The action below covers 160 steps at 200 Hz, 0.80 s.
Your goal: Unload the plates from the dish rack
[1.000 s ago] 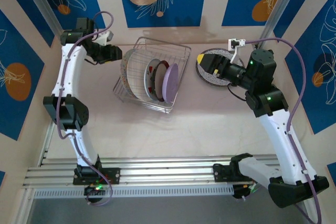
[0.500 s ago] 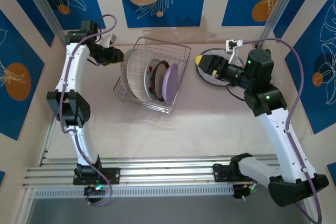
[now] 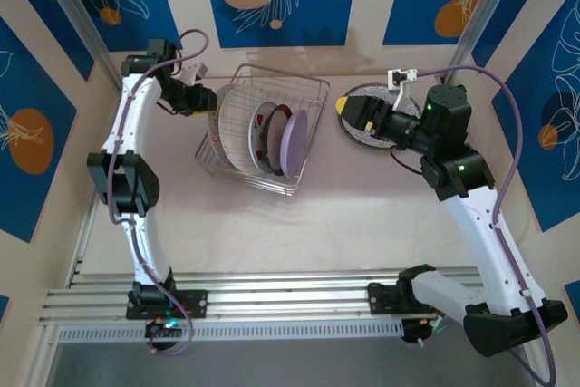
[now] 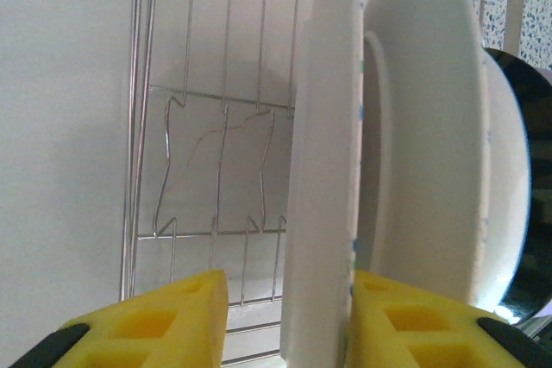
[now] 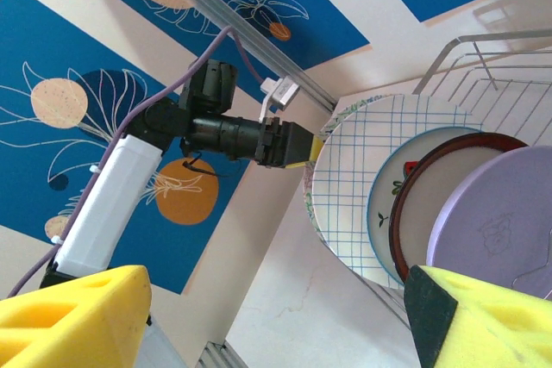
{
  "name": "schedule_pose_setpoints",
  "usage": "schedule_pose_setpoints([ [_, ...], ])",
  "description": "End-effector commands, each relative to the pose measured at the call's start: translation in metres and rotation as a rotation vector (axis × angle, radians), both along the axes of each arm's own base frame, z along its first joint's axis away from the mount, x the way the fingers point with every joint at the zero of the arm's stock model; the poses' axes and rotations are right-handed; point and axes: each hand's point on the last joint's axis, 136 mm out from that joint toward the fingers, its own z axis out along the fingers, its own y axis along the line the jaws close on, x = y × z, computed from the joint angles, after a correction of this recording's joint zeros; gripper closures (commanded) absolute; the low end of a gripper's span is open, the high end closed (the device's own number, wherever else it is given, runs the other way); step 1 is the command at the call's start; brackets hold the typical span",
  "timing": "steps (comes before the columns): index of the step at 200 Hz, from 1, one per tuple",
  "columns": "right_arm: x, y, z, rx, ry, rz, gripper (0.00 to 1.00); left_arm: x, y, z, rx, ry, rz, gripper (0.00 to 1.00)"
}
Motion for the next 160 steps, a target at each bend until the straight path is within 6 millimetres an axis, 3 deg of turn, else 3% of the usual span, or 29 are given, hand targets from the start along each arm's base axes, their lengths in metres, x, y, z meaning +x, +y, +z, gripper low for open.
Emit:
schedule_pose_setpoints([
  [1, -0.007, 0.003, 0.014, 0.007, -0.044, 0.03, 0.22, 0.0, -0.01, 0.005, -0.017, -0.009, -0.041, 0.64],
  [42, -0.007, 0.004, 0.01, 0.003, -0.032, 0.03, 0.22, 0.0, -0.016, 0.001, -0.011, 0.0, -0.057, 0.65],
  [82, -0.006, 0.004, 0.011, 0.004, -0.034, 0.028, 0.22, -0.002, -0.018, -0.008, 0.024, 0.024, -0.063, 0.77],
  [113, -0.005, 0.005, 0.01, 0.004, -0.03, 0.029, 0.21, -0.002, -0.018, -0.007, 0.037, 0.017, -0.064, 0.84],
  [128, -0.005, 0.004, 0.009, 0.004, -0.027, 0.027, 0.21, -0.002, -0.018, -0.007, 0.041, 0.019, -0.061, 0.94],
  [160, -0.004, 0.005, 0.007, 0.004, -0.02, 0.023, 0.21, -0.005, -0.016, -0.005, 0.065, 0.017, -0.055, 1.0],
])
